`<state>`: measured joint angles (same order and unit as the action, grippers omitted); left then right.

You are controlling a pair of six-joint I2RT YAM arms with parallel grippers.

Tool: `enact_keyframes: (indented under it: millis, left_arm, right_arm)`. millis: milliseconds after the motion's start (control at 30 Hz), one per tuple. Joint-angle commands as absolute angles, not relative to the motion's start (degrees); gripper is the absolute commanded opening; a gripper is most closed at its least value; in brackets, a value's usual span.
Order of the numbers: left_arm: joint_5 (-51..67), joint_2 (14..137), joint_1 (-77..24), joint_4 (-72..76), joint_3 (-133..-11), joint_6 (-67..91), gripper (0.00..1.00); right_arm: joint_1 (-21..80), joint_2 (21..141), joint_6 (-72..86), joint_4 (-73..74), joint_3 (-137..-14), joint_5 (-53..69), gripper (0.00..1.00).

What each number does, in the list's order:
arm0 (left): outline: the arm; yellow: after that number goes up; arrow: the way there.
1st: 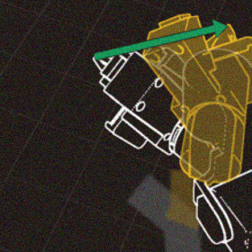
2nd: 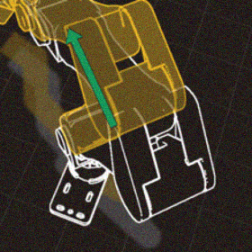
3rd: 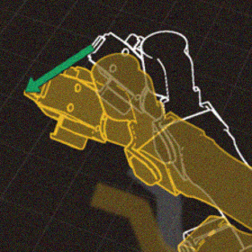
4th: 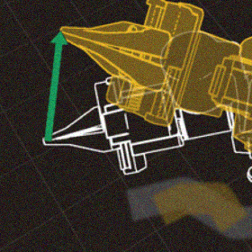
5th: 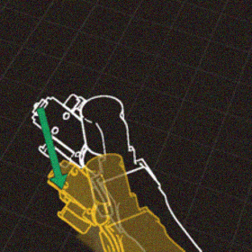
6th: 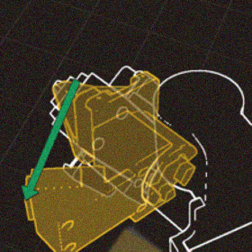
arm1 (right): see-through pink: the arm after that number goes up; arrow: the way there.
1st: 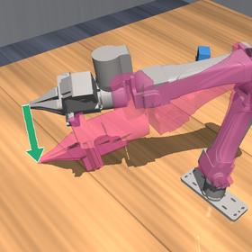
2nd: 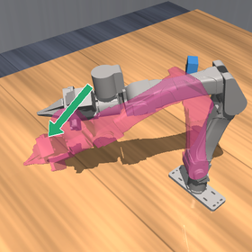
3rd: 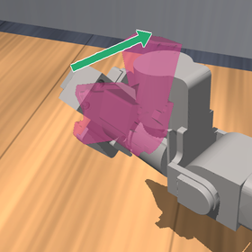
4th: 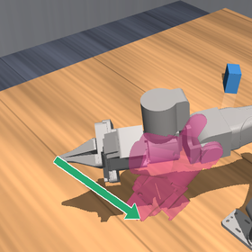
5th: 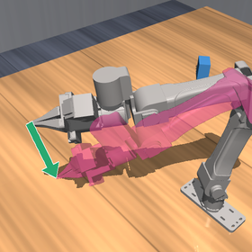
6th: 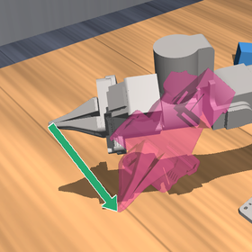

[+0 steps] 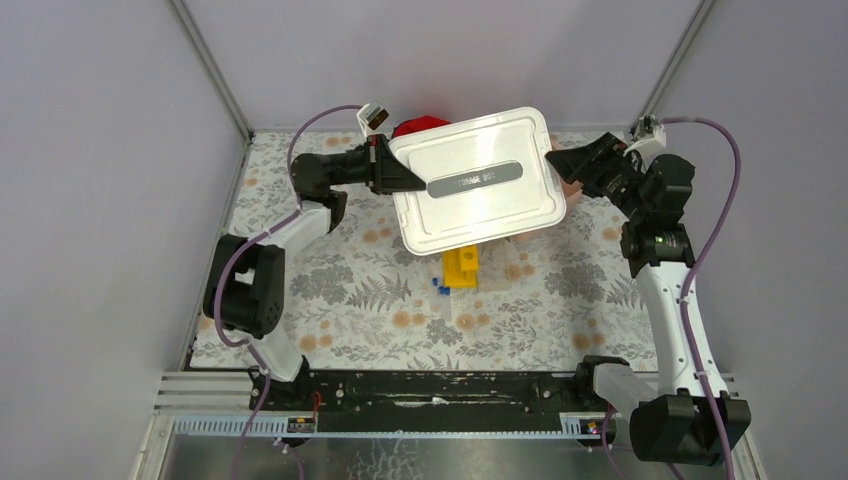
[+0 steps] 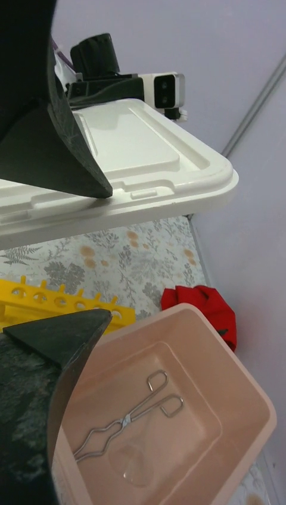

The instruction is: Organize the chemistry lab equipment

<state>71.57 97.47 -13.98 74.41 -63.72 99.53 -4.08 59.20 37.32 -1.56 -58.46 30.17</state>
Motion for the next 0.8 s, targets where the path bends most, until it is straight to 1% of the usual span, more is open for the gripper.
enact_keyframes:
  millis: [0, 267, 767]
  left_arm:
    - [72.6, 97.1, -13.8, 86.6, -63.7, 105.9, 0.00]
    - [72.9, 96.8, -13.8, 85.7, -63.7, 104.9, 0.00]
    - [72.2, 99.3, -15.4, 79.8, -65.8, 100.0, 0.00]
  right_arm:
    - [-4.4, 58.6, 41.0, -8.8, -57.3, 37.4, 0.76]
    - [-4.4, 60.2, 43.8, -13.4, -56.4, 42.3, 0.77]
    - [-3.2, 61.1, 48.0, -20.0, -53.2, 48.3, 0.66]
